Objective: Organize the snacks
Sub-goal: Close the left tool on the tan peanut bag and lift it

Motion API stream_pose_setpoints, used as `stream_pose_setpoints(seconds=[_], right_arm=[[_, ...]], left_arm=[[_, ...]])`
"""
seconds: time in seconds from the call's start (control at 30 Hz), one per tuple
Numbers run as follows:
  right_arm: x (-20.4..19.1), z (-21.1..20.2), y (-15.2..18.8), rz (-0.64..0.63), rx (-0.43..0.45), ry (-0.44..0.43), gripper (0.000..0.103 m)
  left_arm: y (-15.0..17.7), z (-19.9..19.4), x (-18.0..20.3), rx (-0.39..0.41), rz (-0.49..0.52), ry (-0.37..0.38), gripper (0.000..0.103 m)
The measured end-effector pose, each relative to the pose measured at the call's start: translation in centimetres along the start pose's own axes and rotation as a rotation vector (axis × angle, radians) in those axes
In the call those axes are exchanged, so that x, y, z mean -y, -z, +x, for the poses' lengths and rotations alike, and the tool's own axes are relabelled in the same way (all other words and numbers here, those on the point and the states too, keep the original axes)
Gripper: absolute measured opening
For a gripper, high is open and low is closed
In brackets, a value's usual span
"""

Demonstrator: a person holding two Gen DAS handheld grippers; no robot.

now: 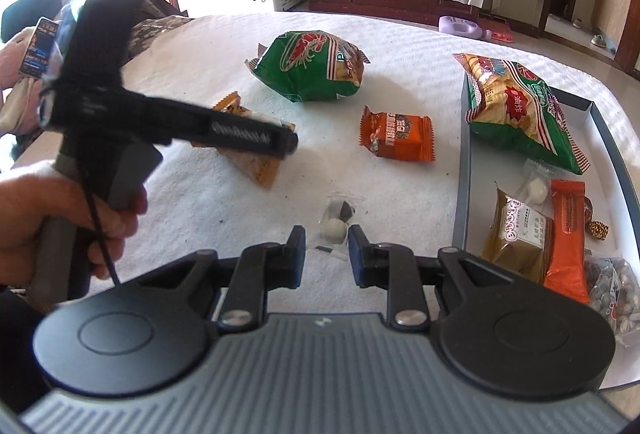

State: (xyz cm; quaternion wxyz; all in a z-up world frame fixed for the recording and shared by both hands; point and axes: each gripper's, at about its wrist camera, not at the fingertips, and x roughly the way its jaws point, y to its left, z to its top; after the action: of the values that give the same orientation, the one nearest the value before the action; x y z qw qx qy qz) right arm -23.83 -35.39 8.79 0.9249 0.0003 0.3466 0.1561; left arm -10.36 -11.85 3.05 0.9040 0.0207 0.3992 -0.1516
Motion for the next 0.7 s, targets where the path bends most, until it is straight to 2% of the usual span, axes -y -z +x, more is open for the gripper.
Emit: stream_pose_setpoints(seconds=[0.1,0.17,0.27,0.37,0.7], right_arm=[[0.0,0.1,-0.2,-0.001,0.003,-0.007,0.026],[-0.1,0.0,-0.4,0.001,0.013,-0.012,0.026],[-0.3,-0.2,-0.4,0.001,0.024,-0.017,0.026],[-0.2,-0.5,-0.4,0.004,0.033,-0.013,0.026],[0.6,-2.1,-0.6,0.025,0.085,-0.007,0.026]], left_arm=[[0.8,0.0,1.1,-0.025,0.079,0.003,0.090],[1.4,0.0,1.7,-0.001,0.145,-0.024,0.079],[1.2,-0.1,1.4,0.031,0.134,0.004,0.063],[1.0,-0.4,1.1,0.039,0.101,0.025,0.061],[-0.3,-4.1,2.7,0.161,0.120,0.045,0.061]])
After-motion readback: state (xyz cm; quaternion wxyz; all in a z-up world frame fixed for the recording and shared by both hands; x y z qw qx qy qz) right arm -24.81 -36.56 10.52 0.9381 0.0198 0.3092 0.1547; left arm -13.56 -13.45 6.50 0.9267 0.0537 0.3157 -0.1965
